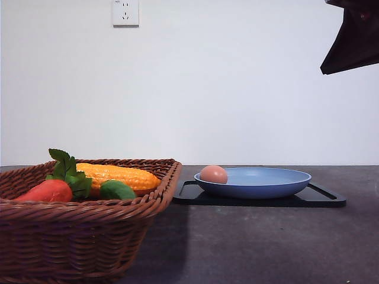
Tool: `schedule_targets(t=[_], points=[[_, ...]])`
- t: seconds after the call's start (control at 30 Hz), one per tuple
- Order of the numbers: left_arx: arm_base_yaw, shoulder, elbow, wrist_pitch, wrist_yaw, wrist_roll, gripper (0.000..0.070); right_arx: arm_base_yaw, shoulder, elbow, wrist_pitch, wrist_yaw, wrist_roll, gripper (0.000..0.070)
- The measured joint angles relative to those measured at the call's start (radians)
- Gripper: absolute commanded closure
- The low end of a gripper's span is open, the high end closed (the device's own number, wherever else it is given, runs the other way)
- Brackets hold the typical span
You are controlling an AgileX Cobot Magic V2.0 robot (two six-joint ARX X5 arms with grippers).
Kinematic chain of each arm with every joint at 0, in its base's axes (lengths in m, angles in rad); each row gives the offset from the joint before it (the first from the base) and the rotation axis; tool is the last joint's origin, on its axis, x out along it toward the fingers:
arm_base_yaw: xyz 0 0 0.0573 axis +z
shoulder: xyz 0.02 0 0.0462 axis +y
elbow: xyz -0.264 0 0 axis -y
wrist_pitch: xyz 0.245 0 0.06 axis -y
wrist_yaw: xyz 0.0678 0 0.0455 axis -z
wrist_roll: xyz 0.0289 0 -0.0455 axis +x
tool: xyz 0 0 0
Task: Transfer egg from basket to plate and serve
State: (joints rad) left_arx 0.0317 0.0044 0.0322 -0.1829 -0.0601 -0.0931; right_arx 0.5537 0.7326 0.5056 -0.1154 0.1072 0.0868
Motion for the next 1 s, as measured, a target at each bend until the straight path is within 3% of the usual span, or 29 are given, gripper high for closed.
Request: schedule_targets(t=[0.77,1.0], points=[[0.000,0.000,0.000,0.001,0.000,-0.003,0.0700,0.000,-0.002,0.000,-0.002,0.002,-0.005,0.0700],[0.000,0.000,0.000,0.001,0.000,-0.003,0.0700,-0.091,-0.190,-0.029,-0.008,0.042,-0.126,0.0700]])
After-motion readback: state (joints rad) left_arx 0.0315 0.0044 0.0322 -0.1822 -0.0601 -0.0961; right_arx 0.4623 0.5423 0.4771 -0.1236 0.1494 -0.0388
